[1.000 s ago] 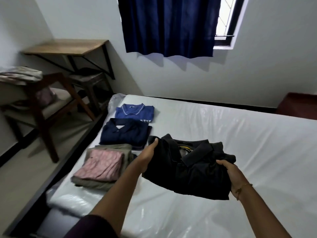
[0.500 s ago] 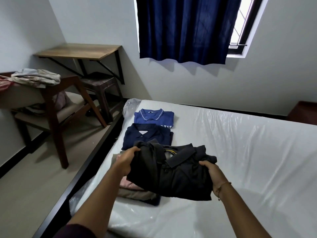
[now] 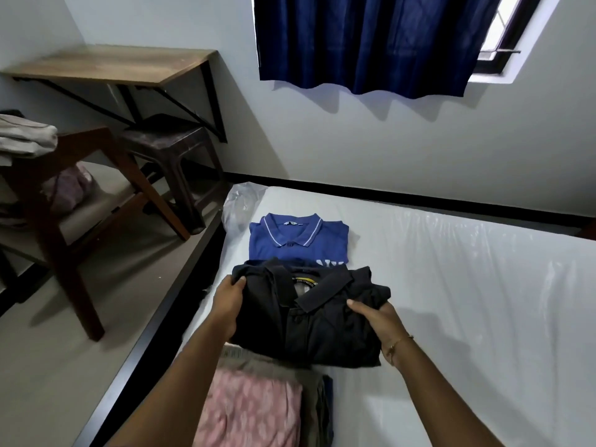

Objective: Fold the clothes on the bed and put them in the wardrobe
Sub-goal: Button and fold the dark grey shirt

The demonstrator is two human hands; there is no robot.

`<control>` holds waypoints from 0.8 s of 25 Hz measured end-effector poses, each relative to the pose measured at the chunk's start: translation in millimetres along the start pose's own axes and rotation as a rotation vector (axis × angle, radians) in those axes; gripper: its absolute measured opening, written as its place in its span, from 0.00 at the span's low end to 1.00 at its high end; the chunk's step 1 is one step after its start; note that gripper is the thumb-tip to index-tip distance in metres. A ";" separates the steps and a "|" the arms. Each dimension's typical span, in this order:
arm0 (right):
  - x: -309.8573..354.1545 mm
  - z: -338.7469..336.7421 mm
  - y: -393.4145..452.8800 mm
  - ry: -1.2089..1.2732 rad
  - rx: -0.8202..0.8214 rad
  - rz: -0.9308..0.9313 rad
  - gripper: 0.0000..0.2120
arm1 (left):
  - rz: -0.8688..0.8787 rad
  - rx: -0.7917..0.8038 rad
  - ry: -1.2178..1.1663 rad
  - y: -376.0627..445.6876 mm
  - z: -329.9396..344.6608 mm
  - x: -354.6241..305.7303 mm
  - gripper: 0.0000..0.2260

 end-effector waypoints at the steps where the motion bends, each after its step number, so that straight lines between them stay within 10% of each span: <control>1: 9.7 11.8 17.4 -0.014 -0.009 -0.021 0.22 | 0.011 -0.014 -0.005 22.8 4.0 -5.8 0.09; 10: 105.8 89.9 182.6 -0.040 -0.139 -0.160 0.23 | 0.080 0.000 -0.041 212.2 72.9 -78.4 0.11; 20: 59.0 94.0 298.6 -0.309 -0.337 -0.121 0.37 | 0.025 0.155 0.116 301.3 126.3 -44.2 0.23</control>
Point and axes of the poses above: each hand's wrist, its own y-axis towards the middle knuckle, its own z-axis out of the palm, x = y × z, the point moved 4 cm from there along y, towards the middle knuckle, and after that the axes turned 6 degrees about -x, right-handed, at the moved point
